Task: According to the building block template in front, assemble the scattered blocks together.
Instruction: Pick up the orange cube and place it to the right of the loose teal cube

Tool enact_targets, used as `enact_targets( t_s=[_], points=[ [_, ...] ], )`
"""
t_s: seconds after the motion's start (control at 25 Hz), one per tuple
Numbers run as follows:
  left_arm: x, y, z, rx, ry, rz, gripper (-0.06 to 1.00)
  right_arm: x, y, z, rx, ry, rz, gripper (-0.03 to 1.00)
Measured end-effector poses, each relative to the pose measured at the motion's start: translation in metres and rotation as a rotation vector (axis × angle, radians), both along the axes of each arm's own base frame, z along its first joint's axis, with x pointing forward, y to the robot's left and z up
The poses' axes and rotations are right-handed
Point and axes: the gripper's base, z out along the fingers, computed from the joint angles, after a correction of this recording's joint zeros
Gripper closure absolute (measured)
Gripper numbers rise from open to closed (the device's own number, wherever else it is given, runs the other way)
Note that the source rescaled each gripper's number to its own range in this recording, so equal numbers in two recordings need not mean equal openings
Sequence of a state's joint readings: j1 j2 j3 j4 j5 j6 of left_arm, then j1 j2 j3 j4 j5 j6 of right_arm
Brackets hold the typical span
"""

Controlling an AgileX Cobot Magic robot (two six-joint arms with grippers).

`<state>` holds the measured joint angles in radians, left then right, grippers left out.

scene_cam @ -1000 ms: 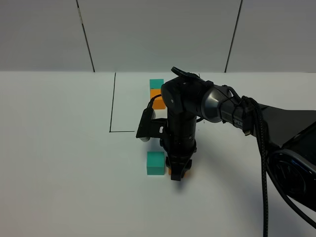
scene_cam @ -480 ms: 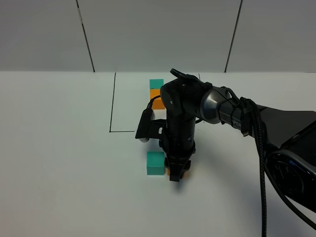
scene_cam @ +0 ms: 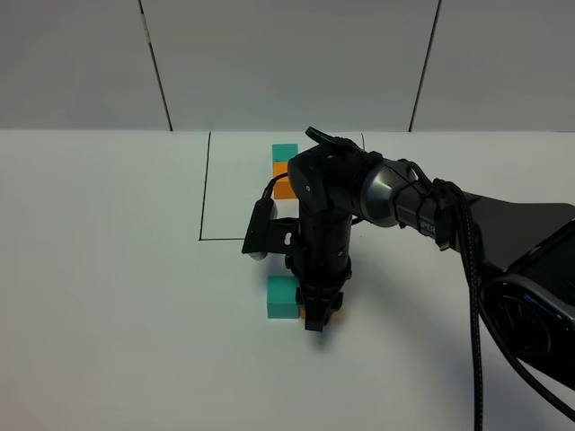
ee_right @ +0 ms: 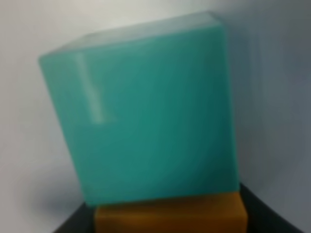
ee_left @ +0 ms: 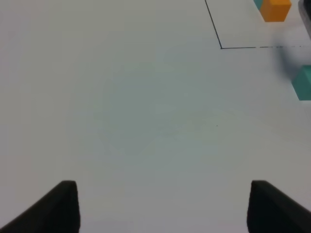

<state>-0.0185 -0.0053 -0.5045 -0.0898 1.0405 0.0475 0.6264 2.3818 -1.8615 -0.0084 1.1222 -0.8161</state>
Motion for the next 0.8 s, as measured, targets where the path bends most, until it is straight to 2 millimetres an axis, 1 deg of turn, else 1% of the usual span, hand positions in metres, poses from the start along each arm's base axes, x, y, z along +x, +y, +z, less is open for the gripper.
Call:
enact_targets(
  t_s=[0.8],
  points=[
    [0.0000, 0.0000, 0.0000, 0.001, 0.000, 0.000, 0.44, -0.0011, 0.0022, -0.0010, -0.003, -0.002, 0.051, 0.96]
  ],
)
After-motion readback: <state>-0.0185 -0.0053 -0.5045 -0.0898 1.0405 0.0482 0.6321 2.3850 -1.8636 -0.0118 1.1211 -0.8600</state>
